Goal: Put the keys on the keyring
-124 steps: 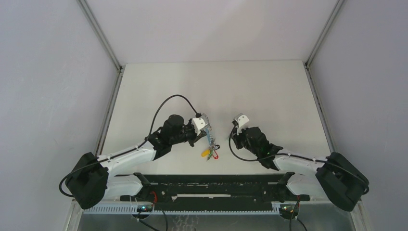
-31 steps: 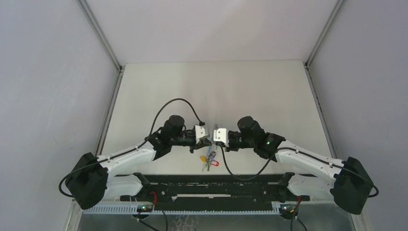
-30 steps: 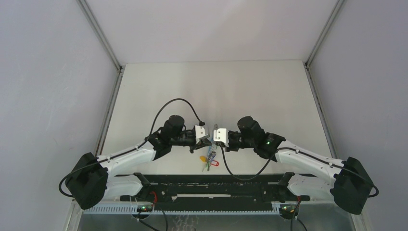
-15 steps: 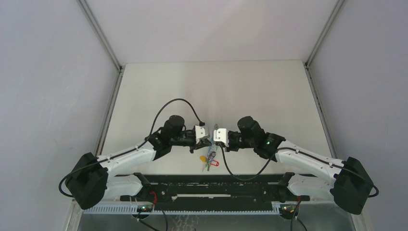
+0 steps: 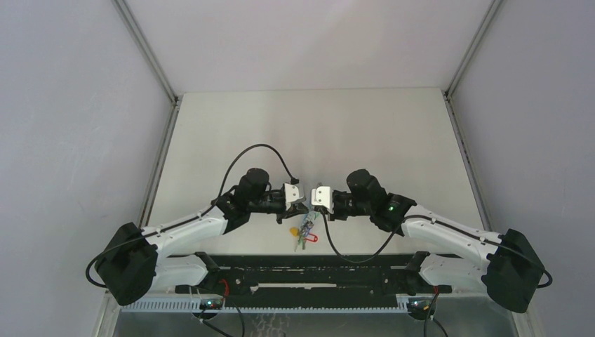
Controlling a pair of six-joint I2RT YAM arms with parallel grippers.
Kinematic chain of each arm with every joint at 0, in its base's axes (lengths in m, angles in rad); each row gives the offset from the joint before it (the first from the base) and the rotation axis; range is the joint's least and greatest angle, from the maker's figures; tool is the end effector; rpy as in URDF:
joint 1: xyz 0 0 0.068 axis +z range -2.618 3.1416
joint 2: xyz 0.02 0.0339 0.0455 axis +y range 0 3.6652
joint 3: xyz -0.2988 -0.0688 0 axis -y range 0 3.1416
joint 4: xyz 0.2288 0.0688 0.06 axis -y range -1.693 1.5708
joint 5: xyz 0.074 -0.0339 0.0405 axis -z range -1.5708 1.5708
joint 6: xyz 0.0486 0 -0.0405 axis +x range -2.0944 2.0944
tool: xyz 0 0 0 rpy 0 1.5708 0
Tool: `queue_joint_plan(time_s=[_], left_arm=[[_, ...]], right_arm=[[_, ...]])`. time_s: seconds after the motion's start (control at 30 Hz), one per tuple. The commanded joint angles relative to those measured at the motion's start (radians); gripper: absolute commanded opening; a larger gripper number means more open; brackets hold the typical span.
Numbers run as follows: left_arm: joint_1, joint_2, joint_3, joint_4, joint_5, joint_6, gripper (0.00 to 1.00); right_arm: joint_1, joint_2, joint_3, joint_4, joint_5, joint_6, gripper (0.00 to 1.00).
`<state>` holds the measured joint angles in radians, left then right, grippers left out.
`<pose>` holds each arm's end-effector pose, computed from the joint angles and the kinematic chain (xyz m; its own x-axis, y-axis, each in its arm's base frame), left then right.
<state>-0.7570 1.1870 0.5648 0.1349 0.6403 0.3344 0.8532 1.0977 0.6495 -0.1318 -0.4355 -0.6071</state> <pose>0.1464 -0.1783 0.2531 -0.0148 0.3761 -0.9265 0.9944 0.1026 0.0258 0.1258 0.1753 0.2697 0.2261 -0.5276 -0.8189 -0.9572 0.0358 -0.2873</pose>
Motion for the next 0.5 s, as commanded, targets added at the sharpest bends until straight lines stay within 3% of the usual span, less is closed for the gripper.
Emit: queue_joint_plan(time_s=[0.0,0.47], left_arm=[[-0.008,-0.002,0.027,0.032,0.035,0.022,0.0],[-0.008,-0.007,0.017,0.063,0.0,-0.009,0.0]], right_arm=[[0.006,0.001,0.048,0.09,-0.031,0.027,0.0],[0.019,0.016,0.049,0.121,-0.019,0.046,0.0]])
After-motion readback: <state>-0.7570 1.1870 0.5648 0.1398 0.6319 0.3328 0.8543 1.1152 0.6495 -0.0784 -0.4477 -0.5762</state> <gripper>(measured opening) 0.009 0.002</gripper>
